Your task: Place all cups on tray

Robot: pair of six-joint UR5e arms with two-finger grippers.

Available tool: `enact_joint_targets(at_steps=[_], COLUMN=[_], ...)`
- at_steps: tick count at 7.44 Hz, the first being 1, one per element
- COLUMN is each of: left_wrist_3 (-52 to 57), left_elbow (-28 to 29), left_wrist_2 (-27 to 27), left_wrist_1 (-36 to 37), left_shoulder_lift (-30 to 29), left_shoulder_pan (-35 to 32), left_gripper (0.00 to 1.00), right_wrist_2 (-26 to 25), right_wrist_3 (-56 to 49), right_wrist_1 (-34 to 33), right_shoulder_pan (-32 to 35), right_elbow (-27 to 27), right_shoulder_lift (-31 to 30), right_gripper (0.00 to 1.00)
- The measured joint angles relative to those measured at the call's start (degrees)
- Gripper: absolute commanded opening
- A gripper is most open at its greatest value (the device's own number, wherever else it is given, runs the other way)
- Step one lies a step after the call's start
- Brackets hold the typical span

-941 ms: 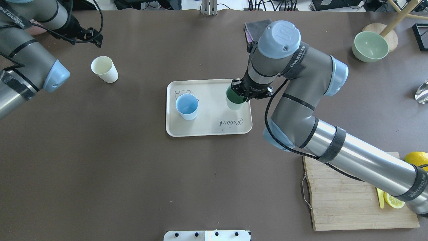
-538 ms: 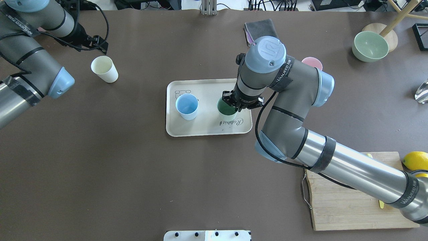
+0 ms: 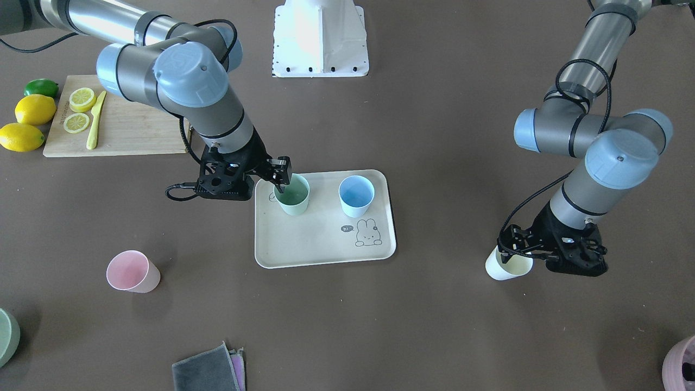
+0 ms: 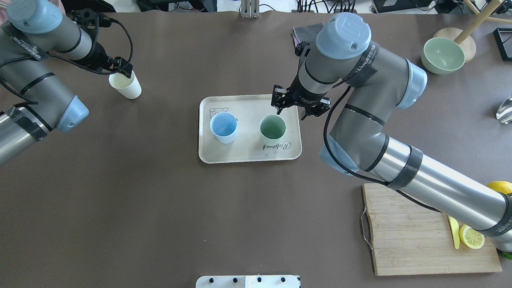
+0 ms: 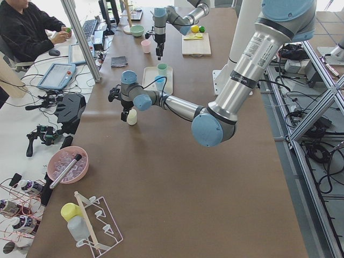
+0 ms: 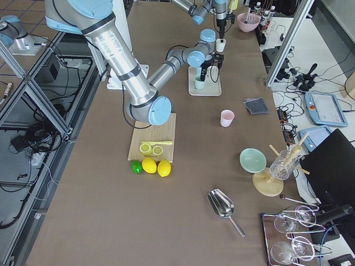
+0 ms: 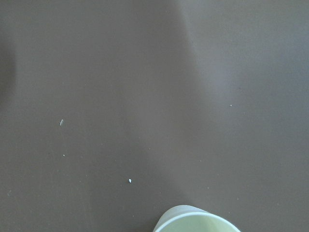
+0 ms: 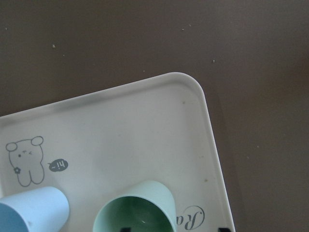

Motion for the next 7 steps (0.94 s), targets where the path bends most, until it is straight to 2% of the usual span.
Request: enact_joint_targets(at_steps=[1, 3, 4, 7], left_wrist_3=[0.1, 0.1, 0.0, -0.2], left_elbow=[-0.1, 0.1, 0.2, 0.4], left_wrist_2=[-0.3, -0.3, -0.3, -0.3], left_wrist_1=[-0.5, -0.7, -0.8, -0.9], left_shoulder_lift=[0.5, 0.9, 1.0, 1.0], left_shoulder_pan=[0.0, 0.0, 0.1, 1.1], left_gripper=[0.81, 0.18, 0.01, 0.0], right_wrist_2=[1.4, 2.3, 2.5, 5.1], right_wrist_3=[-0.3, -1.0, -1.4, -4.8], right_wrist_1=[-0.9, -1.7, -1.9, -2.6], right_shoulder_pan=[1.6, 3.9, 4.8, 8.5], right_elbow=[0.9, 1.4, 1.4, 1.4], right_shoulder_lift=[-0.1, -0.2, -0.4, -1.0], right_gripper=[1.0, 1.0, 1.0, 1.0])
